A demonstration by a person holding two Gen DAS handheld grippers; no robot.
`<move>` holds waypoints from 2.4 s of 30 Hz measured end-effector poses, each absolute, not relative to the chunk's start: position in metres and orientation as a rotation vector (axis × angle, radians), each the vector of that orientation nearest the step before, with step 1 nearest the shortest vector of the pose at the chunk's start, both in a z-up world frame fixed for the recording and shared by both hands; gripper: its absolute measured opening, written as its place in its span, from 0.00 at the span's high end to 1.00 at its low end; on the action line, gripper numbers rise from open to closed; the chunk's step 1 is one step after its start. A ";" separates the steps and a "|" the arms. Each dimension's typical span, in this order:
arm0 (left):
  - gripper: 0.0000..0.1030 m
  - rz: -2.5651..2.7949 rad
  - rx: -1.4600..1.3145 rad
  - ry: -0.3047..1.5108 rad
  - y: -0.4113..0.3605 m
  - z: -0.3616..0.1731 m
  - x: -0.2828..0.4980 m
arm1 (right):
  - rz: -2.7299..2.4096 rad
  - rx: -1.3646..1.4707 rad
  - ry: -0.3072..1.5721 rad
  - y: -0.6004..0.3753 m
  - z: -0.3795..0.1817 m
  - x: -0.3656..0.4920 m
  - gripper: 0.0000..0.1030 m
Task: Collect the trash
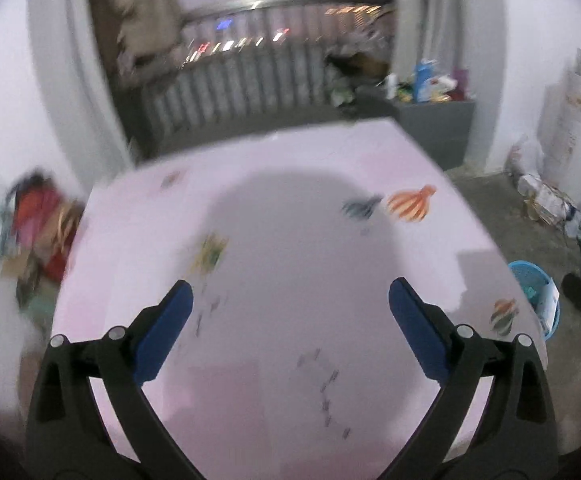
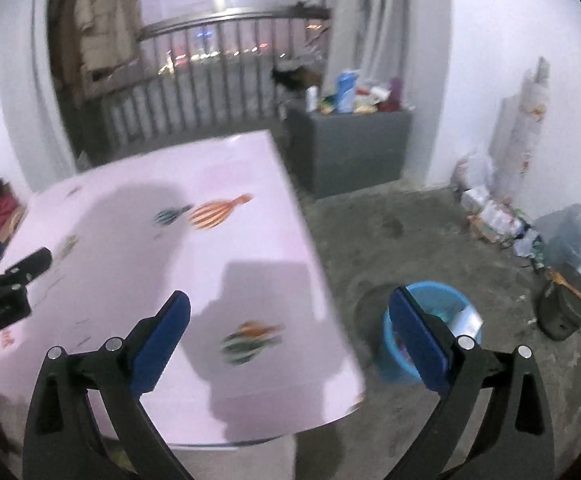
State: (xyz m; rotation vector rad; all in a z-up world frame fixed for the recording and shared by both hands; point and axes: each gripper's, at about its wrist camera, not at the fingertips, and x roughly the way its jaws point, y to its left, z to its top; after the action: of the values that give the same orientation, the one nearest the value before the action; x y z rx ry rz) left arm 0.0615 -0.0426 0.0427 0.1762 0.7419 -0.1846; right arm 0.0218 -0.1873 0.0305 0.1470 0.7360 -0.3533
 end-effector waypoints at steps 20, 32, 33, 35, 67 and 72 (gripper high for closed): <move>0.09 -0.143 0.103 0.913 -0.029 0.005 0.020 | -0.439 0.085 0.946 -0.179 0.001 0.002 0.06; 0.09 -0.152 0.111 0.915 -0.038 0.007 0.022 | -0.426 0.048 0.961 -0.178 -0.003 0.001 0.06; 0.09 -0.152 0.113 0.916 -0.038 0.007 0.022 | -0.425 0.048 0.962 -0.178 -0.004 0.001 0.06; 0.09 -0.152 0.116 0.919 -0.040 0.007 0.023 | -0.422 0.049 0.962 -0.178 -0.004 0.001 0.06; 0.09 -0.157 0.132 0.924 -0.043 0.005 0.021 | -0.402 0.048 0.962 -0.178 -0.007 0.002 0.06; 0.09 -0.157 0.131 0.924 -0.043 0.005 0.022 | -0.400 0.045 0.961 -0.178 -0.006 0.001 0.06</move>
State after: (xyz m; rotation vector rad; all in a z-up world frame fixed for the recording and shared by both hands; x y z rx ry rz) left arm 0.0216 -0.0428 0.0050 0.1312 0.9238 -0.1573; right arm 0.0013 -0.1776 -0.0060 0.0447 0.9612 -0.4001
